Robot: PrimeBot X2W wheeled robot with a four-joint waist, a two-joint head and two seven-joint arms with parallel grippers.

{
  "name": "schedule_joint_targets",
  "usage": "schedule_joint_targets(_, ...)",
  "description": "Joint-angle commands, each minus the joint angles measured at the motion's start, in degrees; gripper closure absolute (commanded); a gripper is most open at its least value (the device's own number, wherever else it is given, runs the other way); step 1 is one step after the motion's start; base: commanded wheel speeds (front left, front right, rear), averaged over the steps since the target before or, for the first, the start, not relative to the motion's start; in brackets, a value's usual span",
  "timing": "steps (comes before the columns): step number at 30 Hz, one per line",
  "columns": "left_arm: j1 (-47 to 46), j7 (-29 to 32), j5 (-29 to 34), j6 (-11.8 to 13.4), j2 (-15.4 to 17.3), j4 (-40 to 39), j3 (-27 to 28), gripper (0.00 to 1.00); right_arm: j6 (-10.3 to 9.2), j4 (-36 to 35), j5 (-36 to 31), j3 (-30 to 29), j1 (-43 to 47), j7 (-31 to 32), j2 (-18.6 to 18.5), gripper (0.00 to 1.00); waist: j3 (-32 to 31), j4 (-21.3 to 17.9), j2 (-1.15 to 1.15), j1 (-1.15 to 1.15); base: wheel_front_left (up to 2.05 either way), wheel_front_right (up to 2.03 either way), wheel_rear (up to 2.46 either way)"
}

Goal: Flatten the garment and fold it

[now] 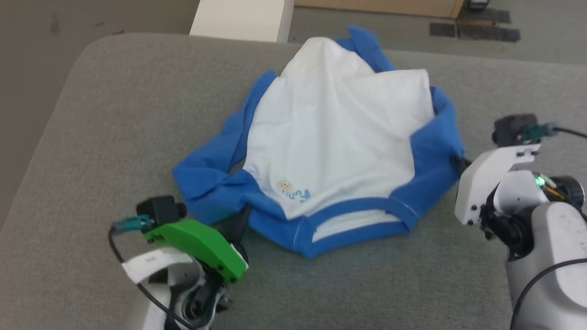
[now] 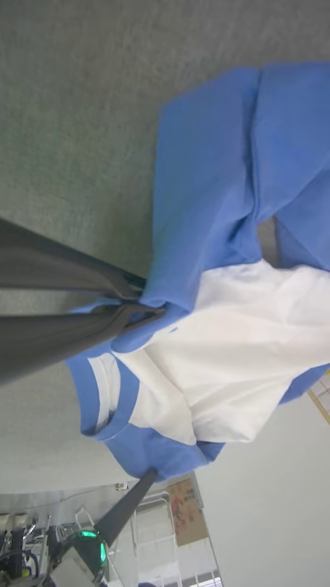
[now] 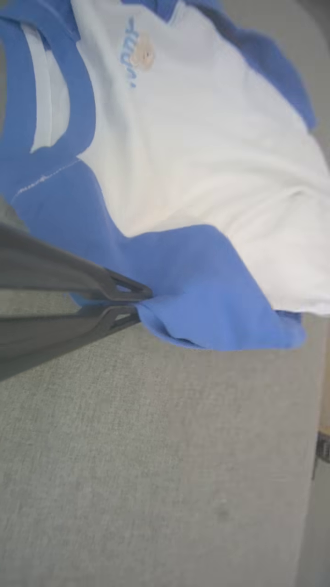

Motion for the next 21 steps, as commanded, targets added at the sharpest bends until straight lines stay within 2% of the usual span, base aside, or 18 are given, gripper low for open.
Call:
schedule_joint_targets(1, -2.1, -0.2, -1.0, -0.8, -0.1, -1.4, 0.7, 1.0, -0.09, -2.7, 2.9, 0.1, -0.1, -0.6, 0.0, 1.0, -3.1, -2.7, 0.35, 0.0, 0.0, 0.0, 0.0)
schedule_joint_targets(6, -8.7, 0.3, -2.8, -2.0, 1.1, -5.2, 3.1, 1.0, -0.09, -10.7, 11.1, 0.7, -2.7, 0.0, 0.0, 1.0, -7.3, -5.1, 0.35, 0.0, 0.0, 0.0, 0.0)
schedule_joint_targets(10, -16.6, 1.5, -2.9, -2.7, 2.7, -6.4, 4.3, 1.0, -0.09, -14.4, 13.5, 0.4, -7.1, 0.7, -1.5, 1.0, -10.0, -6.2, 0.35, 0.0, 0.0, 0.0, 0.0)
schedule_joint_targets(15, -26.4, 2.2, -1.9, -2.5, 4.5, -4.9, 5.7, 1.0, -0.09, -15.5, 15.1, -0.1, -14.2, 1.3, -2.8, 1.0, -12.0, -7.2, 0.35, 0.0, 0.0, 0.0, 0.0)
schedule_joint_targets(21, -37.4, 0.9, -1.3, -2.5, 4.7, -0.6, 7.0, 1.0, -0.09, -14.8, 15.7, -2.6, -21.8, 1.6, -3.2, 1.0, -12.2, -7.4, 0.35, 0.0, 0.0, 0.0, 0.0)
